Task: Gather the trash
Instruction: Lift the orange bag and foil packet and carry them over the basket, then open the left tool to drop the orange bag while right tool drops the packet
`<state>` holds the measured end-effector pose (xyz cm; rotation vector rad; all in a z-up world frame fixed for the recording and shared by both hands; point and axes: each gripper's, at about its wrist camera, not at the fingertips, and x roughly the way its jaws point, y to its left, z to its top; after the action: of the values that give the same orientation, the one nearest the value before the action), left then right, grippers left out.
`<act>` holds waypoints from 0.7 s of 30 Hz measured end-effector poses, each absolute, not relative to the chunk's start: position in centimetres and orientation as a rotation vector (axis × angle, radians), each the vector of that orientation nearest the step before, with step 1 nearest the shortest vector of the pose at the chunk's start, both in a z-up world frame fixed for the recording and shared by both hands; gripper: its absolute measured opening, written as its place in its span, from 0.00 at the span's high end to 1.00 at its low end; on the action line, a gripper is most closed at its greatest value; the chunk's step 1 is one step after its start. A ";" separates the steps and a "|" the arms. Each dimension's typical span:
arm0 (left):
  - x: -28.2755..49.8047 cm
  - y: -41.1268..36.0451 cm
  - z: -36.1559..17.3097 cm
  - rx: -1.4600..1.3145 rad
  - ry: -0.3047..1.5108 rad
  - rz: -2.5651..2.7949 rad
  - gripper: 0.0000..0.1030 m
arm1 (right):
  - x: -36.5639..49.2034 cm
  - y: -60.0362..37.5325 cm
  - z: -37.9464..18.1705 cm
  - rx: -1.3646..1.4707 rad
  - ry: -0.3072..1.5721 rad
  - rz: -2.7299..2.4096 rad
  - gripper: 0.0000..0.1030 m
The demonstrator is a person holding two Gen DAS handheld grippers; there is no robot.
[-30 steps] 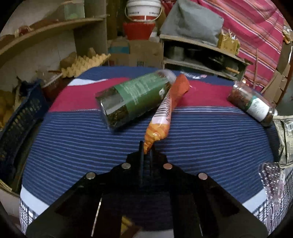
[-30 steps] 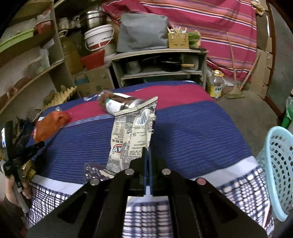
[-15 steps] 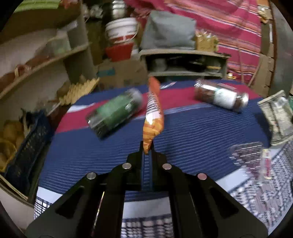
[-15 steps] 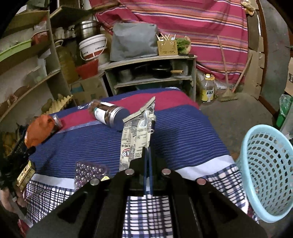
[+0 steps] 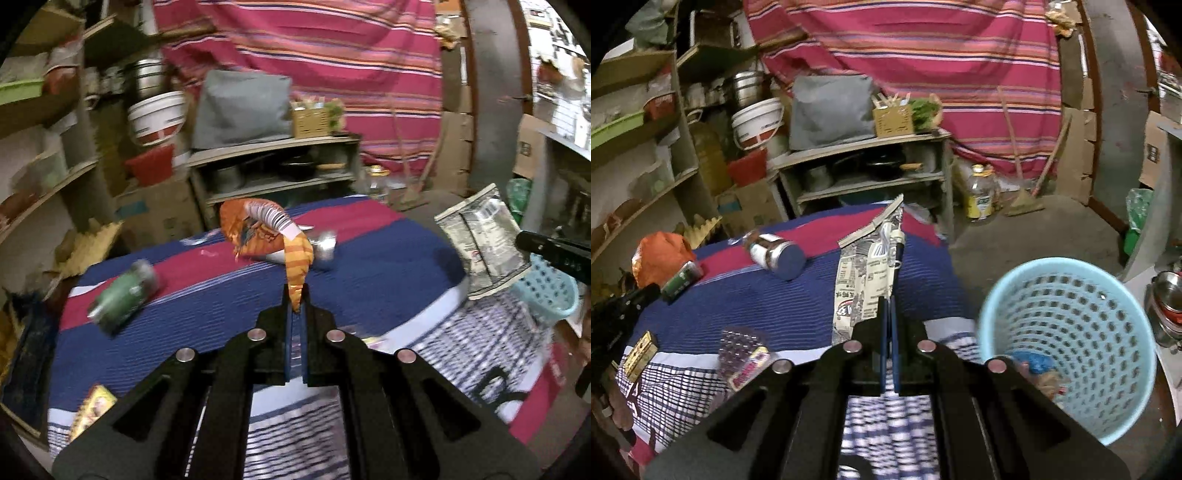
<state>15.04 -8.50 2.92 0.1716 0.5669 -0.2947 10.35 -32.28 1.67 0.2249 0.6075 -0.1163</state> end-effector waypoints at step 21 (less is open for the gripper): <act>12.0 -30.3 4.0 0.219 0.540 -0.721 0.99 | 3.7 -47.5 1.5 0.289 0.577 -0.363 0.98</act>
<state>11.98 -30.31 4.04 0.2195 0.5403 -0.7210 3.73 -47.48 1.45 0.2886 0.5772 -0.3634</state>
